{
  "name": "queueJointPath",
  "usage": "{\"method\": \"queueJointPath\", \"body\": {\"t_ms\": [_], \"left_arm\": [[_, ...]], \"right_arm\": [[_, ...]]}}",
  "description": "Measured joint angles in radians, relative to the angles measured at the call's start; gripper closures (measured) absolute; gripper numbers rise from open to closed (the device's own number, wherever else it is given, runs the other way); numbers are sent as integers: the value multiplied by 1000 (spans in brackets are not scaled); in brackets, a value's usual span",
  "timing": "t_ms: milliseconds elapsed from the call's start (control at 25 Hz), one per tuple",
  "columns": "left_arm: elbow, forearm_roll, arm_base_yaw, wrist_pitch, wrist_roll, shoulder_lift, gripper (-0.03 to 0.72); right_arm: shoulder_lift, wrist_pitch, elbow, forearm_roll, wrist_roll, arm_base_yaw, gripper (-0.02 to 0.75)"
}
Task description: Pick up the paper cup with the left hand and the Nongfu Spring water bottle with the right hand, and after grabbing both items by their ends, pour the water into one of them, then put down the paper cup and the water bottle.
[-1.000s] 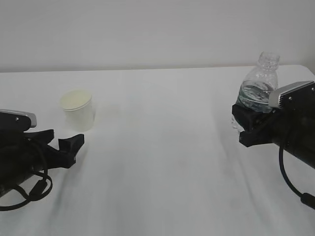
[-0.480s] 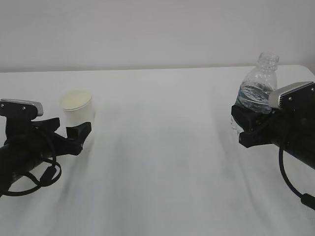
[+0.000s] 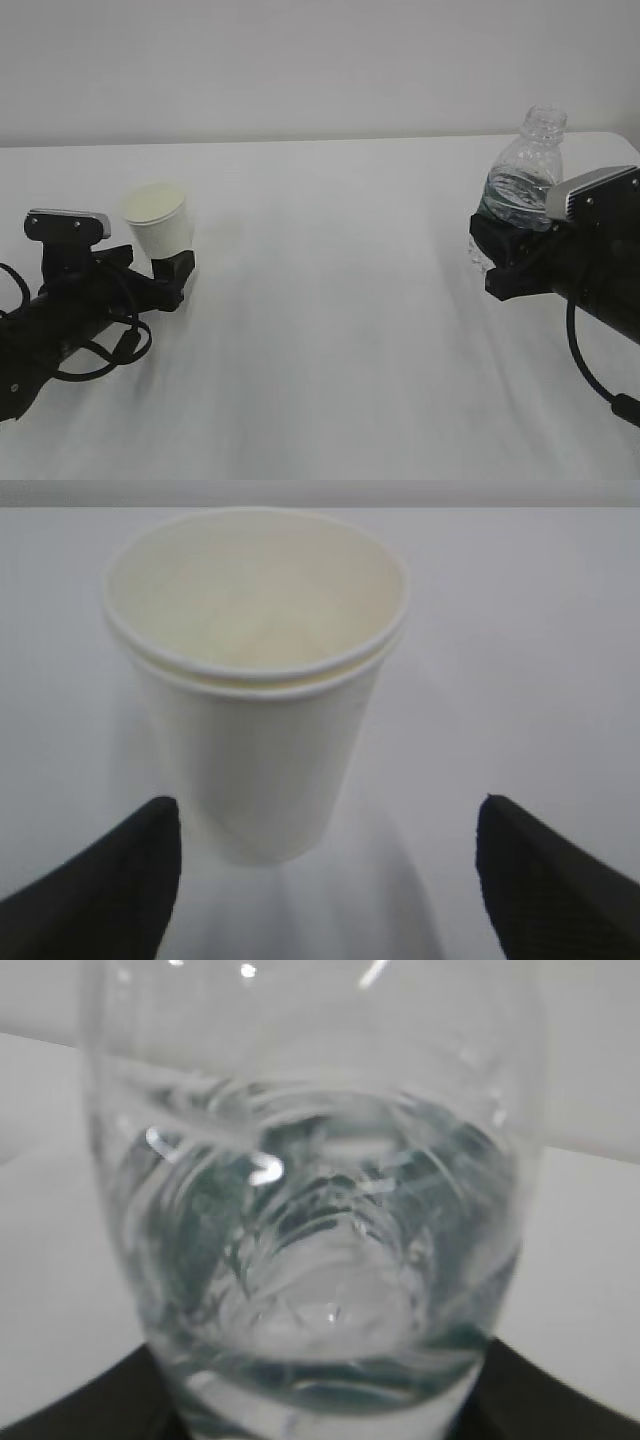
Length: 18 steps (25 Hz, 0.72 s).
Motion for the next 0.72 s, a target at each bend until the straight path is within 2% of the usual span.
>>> {"method": "queueJointPath", "body": {"t_ms": [400,720], "left_arm": [[-106,-7,0,0,0,83,5],[-123,-60,2,0,-2,91,17]], "right_arm": [[0,0,0,0,0,0,373],[0,0,0,0,0,0,373]]}}
